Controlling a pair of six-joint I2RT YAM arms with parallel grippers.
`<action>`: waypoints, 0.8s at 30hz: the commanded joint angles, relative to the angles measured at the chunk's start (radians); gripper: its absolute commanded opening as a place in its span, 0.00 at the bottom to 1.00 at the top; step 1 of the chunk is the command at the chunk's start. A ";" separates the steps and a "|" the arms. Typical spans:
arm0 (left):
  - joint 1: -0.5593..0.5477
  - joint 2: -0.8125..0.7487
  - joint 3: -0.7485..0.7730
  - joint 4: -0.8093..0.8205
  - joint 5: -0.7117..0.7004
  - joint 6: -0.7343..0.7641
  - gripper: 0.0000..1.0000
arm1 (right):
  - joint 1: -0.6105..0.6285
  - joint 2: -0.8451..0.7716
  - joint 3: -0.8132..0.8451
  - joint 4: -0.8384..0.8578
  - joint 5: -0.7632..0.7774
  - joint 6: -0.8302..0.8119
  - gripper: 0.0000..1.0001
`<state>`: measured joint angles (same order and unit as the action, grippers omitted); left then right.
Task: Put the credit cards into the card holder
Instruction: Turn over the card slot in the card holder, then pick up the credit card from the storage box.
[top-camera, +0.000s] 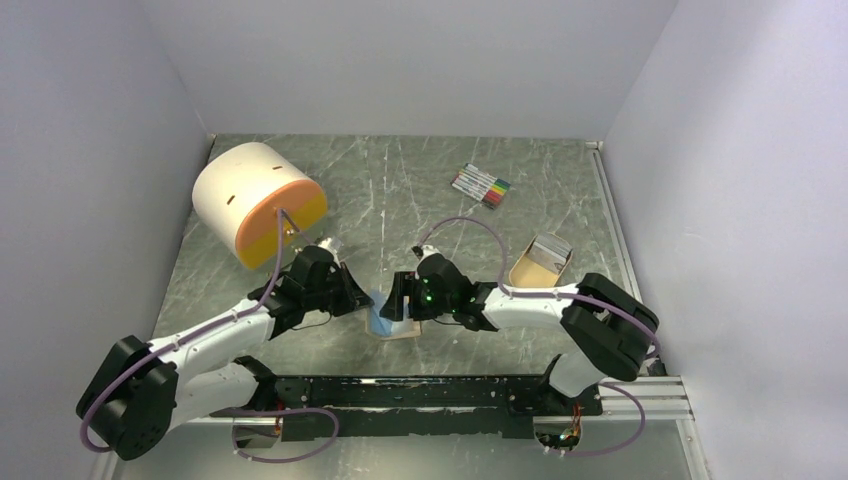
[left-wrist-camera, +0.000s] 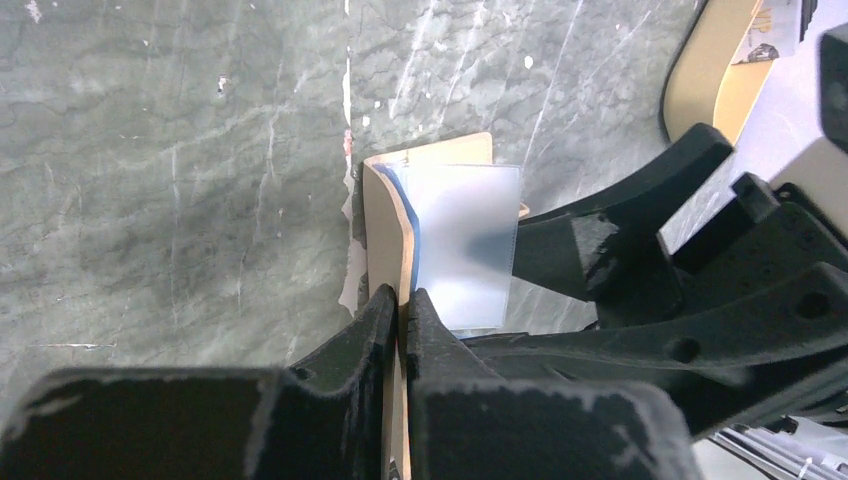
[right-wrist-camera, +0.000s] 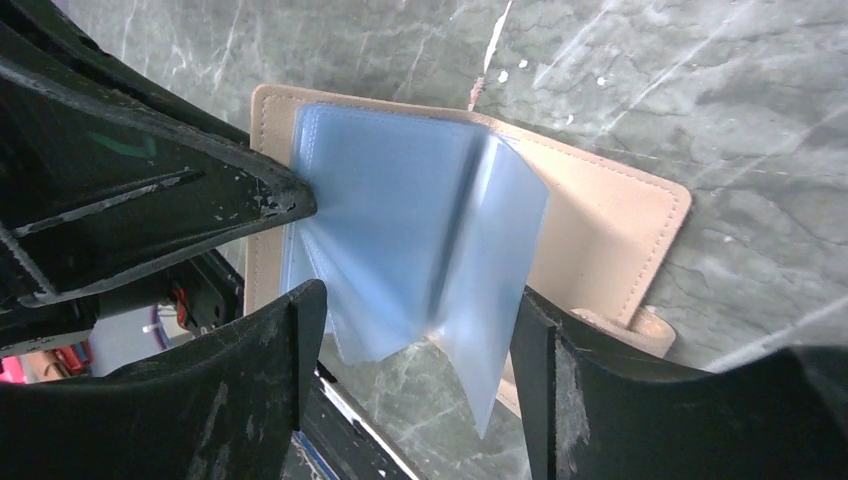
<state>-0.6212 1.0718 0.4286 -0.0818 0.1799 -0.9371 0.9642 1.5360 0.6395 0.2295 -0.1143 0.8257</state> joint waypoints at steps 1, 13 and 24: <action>-0.008 0.012 -0.014 -0.003 -0.026 0.023 0.09 | 0.002 -0.047 0.018 -0.090 0.079 -0.057 0.70; -0.007 0.032 -0.003 -0.019 -0.050 0.028 0.16 | -0.048 -0.215 0.087 -0.294 0.188 -0.163 0.71; -0.007 0.013 0.032 -0.094 -0.097 0.056 0.42 | -0.334 -0.291 0.150 -0.484 0.315 -0.277 0.66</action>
<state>-0.6212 1.1080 0.4255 -0.1230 0.1345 -0.9047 0.7097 1.2957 0.7353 -0.1432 0.0929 0.6132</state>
